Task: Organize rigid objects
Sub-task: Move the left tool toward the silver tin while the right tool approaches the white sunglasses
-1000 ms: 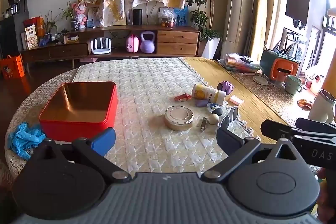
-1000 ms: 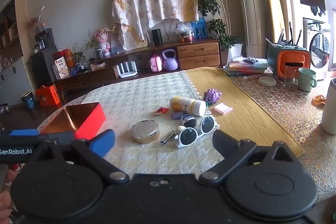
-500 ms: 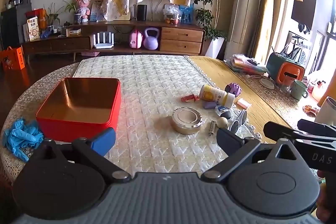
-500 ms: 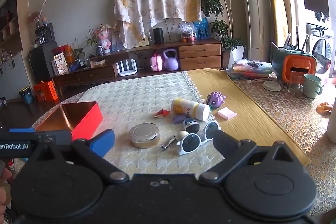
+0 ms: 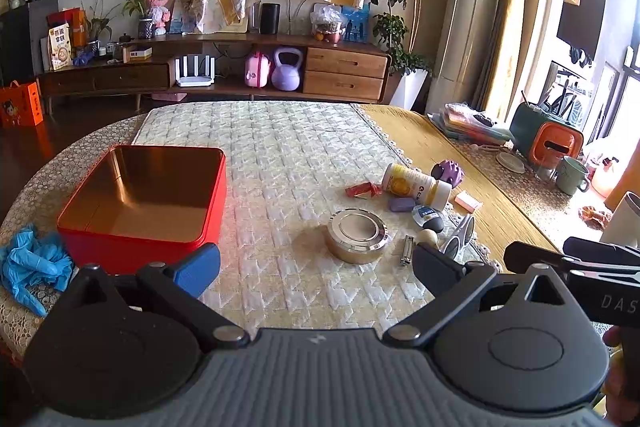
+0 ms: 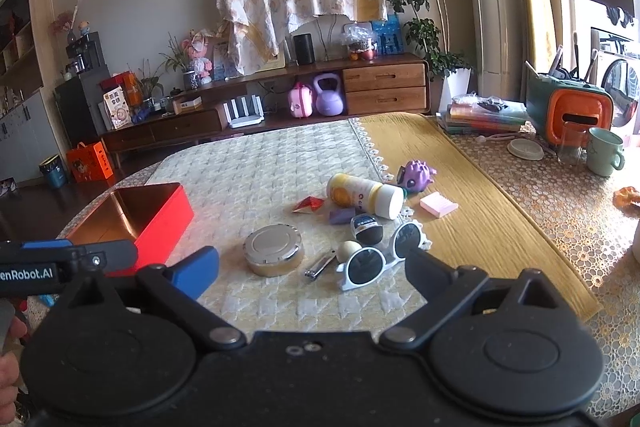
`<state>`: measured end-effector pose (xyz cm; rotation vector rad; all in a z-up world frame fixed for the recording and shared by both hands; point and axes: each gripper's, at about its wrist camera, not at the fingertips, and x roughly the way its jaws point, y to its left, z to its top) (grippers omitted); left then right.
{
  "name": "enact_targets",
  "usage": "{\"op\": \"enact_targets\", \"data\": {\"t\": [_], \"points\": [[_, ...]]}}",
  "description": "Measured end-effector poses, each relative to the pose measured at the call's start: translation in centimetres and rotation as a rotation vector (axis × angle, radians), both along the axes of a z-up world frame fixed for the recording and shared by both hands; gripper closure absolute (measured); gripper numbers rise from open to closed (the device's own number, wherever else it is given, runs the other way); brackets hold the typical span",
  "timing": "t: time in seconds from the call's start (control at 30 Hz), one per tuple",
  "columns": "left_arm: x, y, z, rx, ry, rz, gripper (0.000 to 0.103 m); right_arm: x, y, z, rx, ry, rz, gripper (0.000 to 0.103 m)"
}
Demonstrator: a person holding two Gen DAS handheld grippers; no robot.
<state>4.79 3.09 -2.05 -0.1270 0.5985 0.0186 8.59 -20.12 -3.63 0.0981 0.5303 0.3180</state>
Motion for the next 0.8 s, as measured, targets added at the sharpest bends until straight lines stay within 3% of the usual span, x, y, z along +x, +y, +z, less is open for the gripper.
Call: {"op": "enact_targets", "data": {"t": [0.47,0.8], "points": [[1.7,0.6,-0.2,-0.013,0.013,0.007,0.000,1.0,-0.2,-0.2,-0.015,-0.001,0.003,0.008],[5.2,0.6,-1.1,-0.007,0.053,0.000,0.000,3.6,-1.9,-1.3,-0.012,0.026,-0.028,0.009]]}}
